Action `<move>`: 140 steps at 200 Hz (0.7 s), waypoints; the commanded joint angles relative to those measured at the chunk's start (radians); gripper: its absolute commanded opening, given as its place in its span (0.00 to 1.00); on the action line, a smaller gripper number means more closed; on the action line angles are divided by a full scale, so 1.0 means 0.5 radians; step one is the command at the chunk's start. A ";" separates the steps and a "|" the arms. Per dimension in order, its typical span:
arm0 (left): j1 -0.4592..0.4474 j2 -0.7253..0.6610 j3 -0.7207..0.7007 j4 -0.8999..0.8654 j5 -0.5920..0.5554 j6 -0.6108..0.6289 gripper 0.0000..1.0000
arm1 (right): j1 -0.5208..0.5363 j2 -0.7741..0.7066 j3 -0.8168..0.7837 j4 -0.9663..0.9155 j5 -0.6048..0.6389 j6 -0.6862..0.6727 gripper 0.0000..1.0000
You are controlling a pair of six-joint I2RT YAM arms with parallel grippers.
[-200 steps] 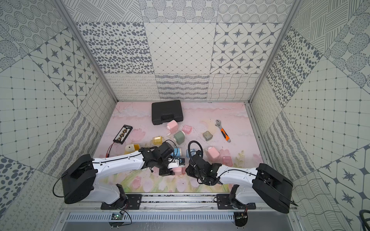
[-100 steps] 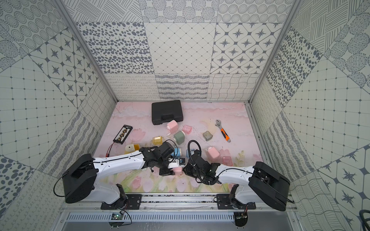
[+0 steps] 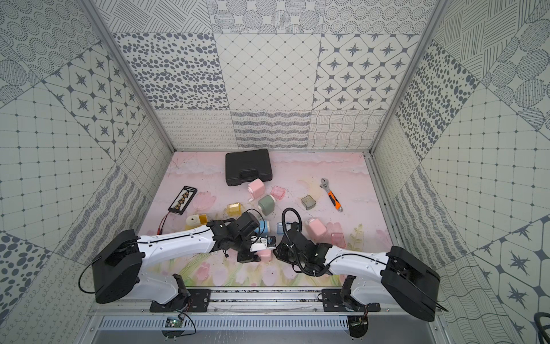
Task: Put the tray back into the pencil sharpener
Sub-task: Close the container of the pencil sharpener, then place the pencil sharpener at the center of the board.
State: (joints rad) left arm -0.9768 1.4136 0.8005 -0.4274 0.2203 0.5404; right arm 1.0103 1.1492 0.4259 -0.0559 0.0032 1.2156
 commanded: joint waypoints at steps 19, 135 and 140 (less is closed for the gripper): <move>-0.029 -0.307 0.010 -0.035 0.074 -0.396 0.00 | 0.007 -0.451 0.119 -0.571 0.408 -0.056 0.30; 0.312 -0.758 0.202 -0.426 -1.110 -1.382 0.00 | 0.007 -0.496 0.289 -0.652 0.503 -0.196 0.34; 0.345 -0.757 0.205 -0.416 -1.100 -1.379 0.00 | 0.009 -0.493 0.295 -0.651 0.500 -0.196 0.34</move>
State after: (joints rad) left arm -0.9054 1.0443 0.8661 -0.5671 -0.1566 0.0364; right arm 1.0111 0.8871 0.5217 -0.4110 0.2520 1.1404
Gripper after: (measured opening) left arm 0.571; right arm 0.341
